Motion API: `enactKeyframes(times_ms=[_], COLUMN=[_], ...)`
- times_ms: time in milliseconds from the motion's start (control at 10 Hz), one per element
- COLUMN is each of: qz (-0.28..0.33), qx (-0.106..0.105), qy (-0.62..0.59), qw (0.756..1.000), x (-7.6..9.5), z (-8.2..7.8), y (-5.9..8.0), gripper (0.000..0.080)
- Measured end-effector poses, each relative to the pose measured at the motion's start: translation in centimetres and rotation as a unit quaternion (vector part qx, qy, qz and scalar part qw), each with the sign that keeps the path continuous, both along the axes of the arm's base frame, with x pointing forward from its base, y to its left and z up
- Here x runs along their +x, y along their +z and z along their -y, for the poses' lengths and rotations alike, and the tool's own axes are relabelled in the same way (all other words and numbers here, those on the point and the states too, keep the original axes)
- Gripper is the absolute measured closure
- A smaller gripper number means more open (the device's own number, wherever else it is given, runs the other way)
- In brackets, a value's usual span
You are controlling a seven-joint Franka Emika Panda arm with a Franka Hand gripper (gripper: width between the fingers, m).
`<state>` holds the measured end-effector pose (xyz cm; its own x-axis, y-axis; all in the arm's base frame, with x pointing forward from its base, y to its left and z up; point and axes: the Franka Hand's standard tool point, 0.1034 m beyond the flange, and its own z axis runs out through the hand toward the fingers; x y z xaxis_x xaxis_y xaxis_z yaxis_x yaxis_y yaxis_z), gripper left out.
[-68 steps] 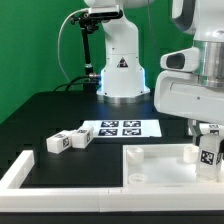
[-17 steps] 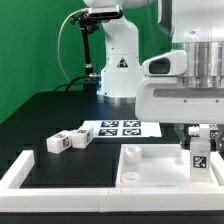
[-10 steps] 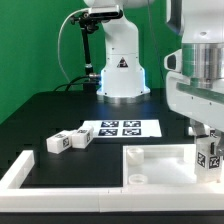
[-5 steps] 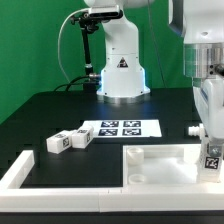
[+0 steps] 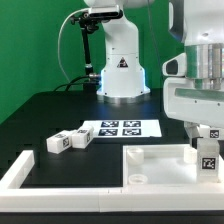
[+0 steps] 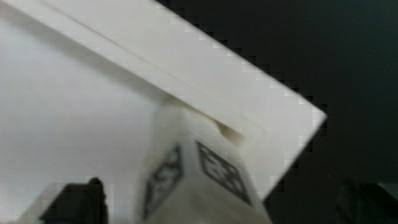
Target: Assemble one leg
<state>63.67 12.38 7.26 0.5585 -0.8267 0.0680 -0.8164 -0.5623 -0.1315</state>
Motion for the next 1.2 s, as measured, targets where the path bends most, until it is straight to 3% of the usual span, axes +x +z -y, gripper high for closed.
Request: enactKeyframes(times_ms=[300,400,500,700,900,1000,1100,1200], qz=[-0.001,-0.009,-0.015,-0.014,-0.015,-0.018,-0.022,-0.034], qx=[-0.023,-0.042,-0.040,-0.038,-0.032,-0.030,-0.022,-0.014], qy=[0.132,0.250,0.303,0.278,0.235,0.205,0.145,0.073], qw=[0.991,0.967,0.952,0.960,0.971,0.978,0.989,0.997], x=[0.09,0.28,0.49,0.49,0.48,0.41,0.38,0.32], z=[0.24,0.36,0.35,0.33,0.35,0.66,0.67,0.68], y=[-0.03,-0.02,-0.13,-0.17,-0.20,-0.25,-0.23,-0.16], gripper=[0.0150,0.0150,0.0150,0.0150,0.0400,0.0400,0.0509,0.0509])
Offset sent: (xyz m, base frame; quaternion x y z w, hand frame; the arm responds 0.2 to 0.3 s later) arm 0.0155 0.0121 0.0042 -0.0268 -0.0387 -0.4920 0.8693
